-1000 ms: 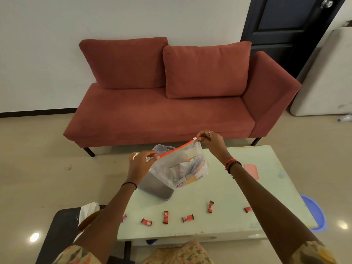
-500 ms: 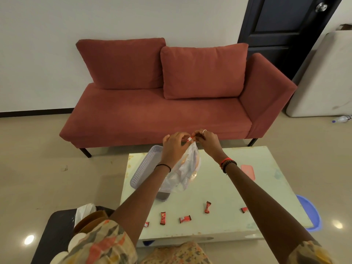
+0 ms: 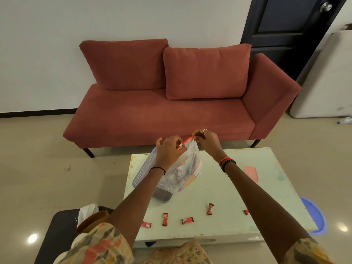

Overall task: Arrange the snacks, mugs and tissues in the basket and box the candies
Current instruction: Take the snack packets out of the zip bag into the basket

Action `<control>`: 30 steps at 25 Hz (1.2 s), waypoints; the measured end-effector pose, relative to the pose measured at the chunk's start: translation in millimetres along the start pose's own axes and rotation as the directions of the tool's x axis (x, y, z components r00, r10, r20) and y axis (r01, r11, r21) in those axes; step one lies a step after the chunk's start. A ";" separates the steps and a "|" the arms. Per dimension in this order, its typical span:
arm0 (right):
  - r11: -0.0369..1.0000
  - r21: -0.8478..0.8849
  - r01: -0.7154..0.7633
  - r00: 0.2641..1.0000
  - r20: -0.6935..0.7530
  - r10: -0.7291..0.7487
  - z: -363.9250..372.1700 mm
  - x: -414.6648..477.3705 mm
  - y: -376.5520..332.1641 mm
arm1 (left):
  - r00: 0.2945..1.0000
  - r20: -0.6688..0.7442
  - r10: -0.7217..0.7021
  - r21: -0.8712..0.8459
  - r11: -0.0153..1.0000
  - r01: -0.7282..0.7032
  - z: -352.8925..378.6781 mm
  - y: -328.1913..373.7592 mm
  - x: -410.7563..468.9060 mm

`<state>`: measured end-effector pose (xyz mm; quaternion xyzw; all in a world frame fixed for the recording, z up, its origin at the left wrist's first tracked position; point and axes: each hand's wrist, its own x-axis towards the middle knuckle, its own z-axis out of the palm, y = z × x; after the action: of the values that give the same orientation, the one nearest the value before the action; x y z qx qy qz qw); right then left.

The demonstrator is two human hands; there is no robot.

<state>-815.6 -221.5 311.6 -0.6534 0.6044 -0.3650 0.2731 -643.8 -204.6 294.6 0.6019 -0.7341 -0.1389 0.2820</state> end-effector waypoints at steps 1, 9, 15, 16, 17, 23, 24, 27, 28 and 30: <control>1.000 0.009 -0.007 1.000 -0.007 0.008 -1.1 2.6 -0.3 | 1.000 -0.003 -0.001 0.012 1.000 0.001 -1.7 -4.4 -2.2; 0.999 0.012 -0.044 0.996 -0.081 0.045 -17.4 22.7 5.3 | 0.998 -0.025 -0.061 0.082 0.995 0.062 -15.9 -35.6 -18.8; 0.998 0.019 -0.064 0.986 -0.155 0.066 -23.5 31.4 8.4 | 0.993 -0.028 -0.111 0.116 0.987 0.114 -25.9 -59.3 -34.2; 0.998 0.014 -0.064 0.984 -0.165 0.065 -23.7 31.7 8.7 | 0.992 -0.025 -0.126 0.119 0.985 0.128 -27.2 -62.7 -37.2; 0.998 0.010 -0.065 0.982 -0.175 0.066 -23.8 31.8 9.1 | 0.990 -0.020 -0.139 0.124 0.982 0.141 -28.1 -66.2 -40.3; 0.996 0.049 -0.073 0.982 -0.173 0.081 -17.8 31.1 7.0 | 0.974 0.083 -0.211 0.175 0.965 0.195 -33.5 -84.3 -52.4; 0.996 0.057 -0.073 0.980 -0.180 0.082 -17.3 30.9 6.5 | 0.971 0.096 -0.220 0.178 0.963 0.200 -33.8 -85.0 -51.5; 0.995 0.069 -0.066 0.978 -0.192 0.078 -17.8 31.9 5.0 | 0.972 0.094 -0.217 0.170 0.965 0.199 -34.8 -87.3 -49.1; 0.995 0.071 -0.066 0.979 -0.186 0.078 -17.7 32.1 4.4 | 0.973 0.090 -0.211 0.161 0.967 0.195 -34.7 -89.4 -49.2; 0.996 0.069 -0.064 0.983 -0.170 0.075 -17.3 31.4 3.6 | 0.973 0.102 -0.209 0.130 0.972 0.195 -34.3 -94.2 -49.6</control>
<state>-831.6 -251.6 323.5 -0.5889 0.6362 -0.4294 0.2531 -542.2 -174.5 258.7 0.6804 -0.6909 -0.1572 0.1871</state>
